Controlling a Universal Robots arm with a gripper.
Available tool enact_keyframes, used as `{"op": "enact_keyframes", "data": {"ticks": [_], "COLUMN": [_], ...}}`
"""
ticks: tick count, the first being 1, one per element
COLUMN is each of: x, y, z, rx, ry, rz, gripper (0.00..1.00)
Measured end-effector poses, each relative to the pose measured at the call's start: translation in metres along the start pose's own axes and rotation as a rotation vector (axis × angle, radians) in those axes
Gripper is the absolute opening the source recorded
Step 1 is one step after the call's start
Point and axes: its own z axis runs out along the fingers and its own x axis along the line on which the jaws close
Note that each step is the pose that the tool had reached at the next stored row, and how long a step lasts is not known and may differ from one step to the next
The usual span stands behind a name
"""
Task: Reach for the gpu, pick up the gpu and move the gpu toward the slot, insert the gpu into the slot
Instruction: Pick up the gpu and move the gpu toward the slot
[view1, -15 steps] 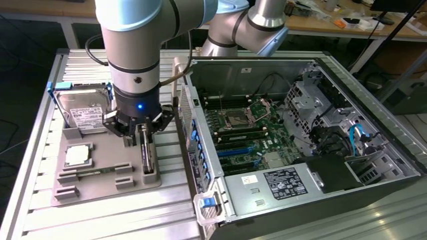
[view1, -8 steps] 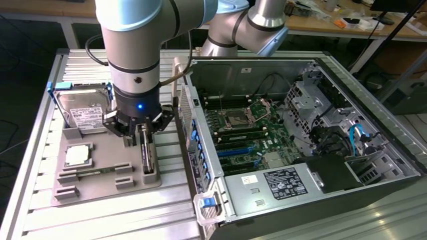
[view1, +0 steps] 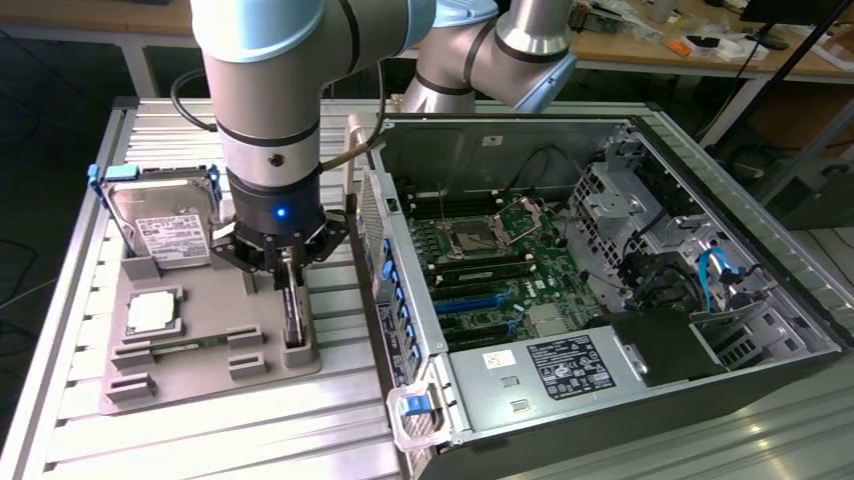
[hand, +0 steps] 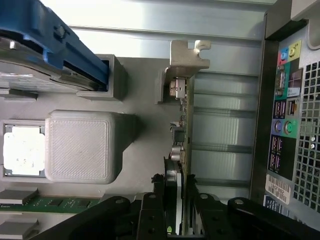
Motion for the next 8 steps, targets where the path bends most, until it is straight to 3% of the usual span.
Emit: {"op": "enact_keyframes", "data": {"ticks": [8], "x": [-0.0006], "y": [-0.0001], "z": [0.0000], "rx": [0.0000], "ry": [-0.0001], "rz": [0.000], "gripper": [0.27]}}
